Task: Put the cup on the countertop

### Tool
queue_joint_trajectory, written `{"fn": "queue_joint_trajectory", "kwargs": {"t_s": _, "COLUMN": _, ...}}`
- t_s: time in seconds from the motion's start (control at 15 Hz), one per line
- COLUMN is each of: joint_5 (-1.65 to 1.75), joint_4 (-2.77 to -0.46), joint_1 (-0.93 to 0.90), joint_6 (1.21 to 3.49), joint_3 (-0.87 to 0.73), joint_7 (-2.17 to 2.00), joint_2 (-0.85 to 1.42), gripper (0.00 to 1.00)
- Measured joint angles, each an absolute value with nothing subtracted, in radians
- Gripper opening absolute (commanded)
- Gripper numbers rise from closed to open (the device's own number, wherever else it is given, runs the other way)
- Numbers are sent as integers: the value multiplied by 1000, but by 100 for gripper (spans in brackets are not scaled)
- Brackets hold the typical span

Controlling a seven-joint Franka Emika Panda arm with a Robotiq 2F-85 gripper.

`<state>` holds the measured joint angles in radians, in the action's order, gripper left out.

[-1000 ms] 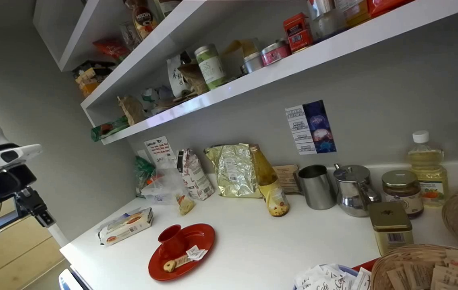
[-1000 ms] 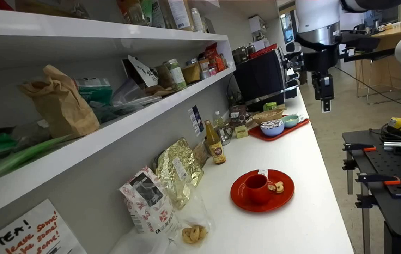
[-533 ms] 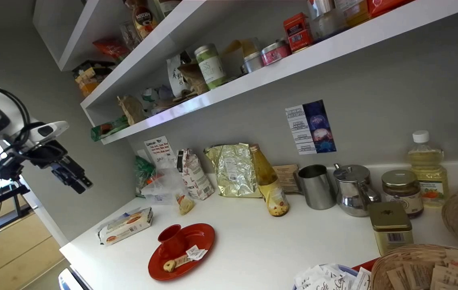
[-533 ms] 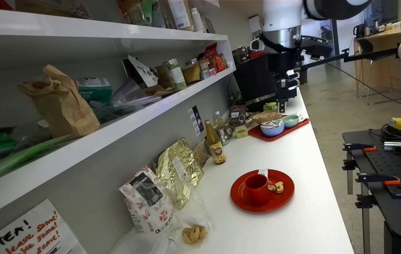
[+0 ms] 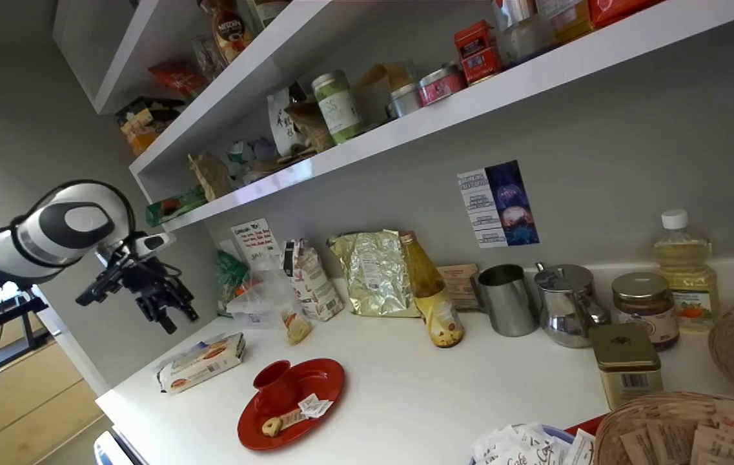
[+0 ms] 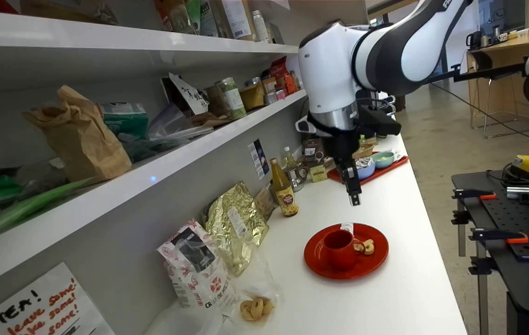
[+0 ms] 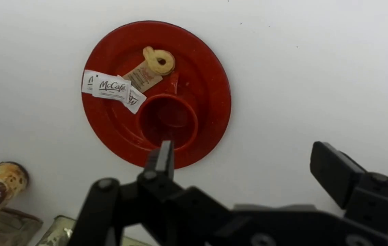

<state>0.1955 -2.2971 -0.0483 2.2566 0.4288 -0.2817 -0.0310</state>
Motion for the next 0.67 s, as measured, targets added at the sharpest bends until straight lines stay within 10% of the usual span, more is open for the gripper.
{"fn": "queue_joint_trajectory", "kwargs": {"t_s": 0.67, "joint_5": 233, "joint_4": -2106, "joint_1": -200, "joint_6": 2214, "joint_3": 239, "joint_7": -274, "joint_2": 294, "gripper": 100}}
